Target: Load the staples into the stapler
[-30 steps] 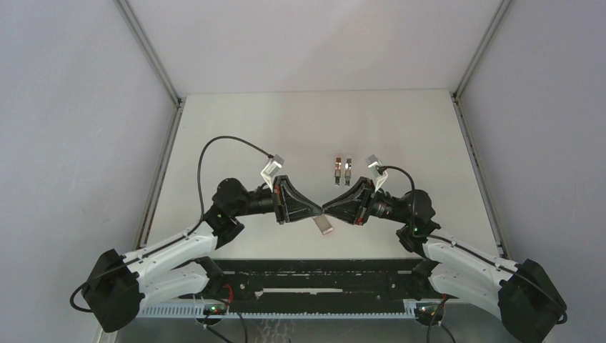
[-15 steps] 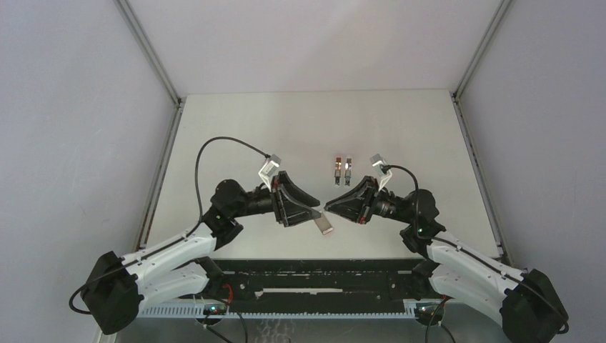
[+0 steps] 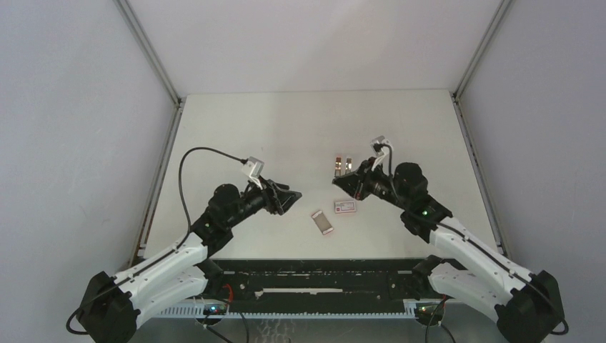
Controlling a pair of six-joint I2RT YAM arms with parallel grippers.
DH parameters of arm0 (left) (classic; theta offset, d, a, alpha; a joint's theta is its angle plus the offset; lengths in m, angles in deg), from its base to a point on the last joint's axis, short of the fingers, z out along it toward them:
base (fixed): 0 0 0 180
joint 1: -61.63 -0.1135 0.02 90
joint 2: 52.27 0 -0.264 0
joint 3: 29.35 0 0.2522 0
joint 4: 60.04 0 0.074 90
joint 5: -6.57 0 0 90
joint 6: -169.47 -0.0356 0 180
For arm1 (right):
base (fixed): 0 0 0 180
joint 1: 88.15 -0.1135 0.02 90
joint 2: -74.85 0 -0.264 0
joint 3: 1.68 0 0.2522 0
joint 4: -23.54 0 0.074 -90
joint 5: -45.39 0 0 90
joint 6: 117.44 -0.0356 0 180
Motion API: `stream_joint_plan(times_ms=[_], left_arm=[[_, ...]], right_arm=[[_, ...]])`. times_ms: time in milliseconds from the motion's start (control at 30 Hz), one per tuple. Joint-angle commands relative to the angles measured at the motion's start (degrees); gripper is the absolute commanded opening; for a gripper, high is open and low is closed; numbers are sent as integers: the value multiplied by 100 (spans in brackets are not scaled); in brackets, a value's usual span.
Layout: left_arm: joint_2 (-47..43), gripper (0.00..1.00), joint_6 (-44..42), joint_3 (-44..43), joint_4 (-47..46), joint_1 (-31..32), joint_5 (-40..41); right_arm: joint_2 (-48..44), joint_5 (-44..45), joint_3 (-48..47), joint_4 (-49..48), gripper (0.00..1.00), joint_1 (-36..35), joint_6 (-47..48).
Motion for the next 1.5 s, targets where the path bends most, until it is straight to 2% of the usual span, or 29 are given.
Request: stream_joint_plan(times_ms=[0,367,600,900,1467], left_arm=[[-91,65,-763,212,560,-19,1013],[-453,65,-1158,388,981,-18,1642],[-516,65,-1209,367,1134,-18,1754],[-440,65,-1212,316,1202,-18,1739],[-383,64,-1205,280,1255,-18,1704]], right_arm=[[847,1403,-697,1156,11,-72,532],[3248,2759,-2152,1599,10,-169,762],[4277,3336,-2935,1981,10,-240,748],[4866,3449,-3338,2323,11,-265,494],[5274,3619,-3627,2667,11,-301,306]])
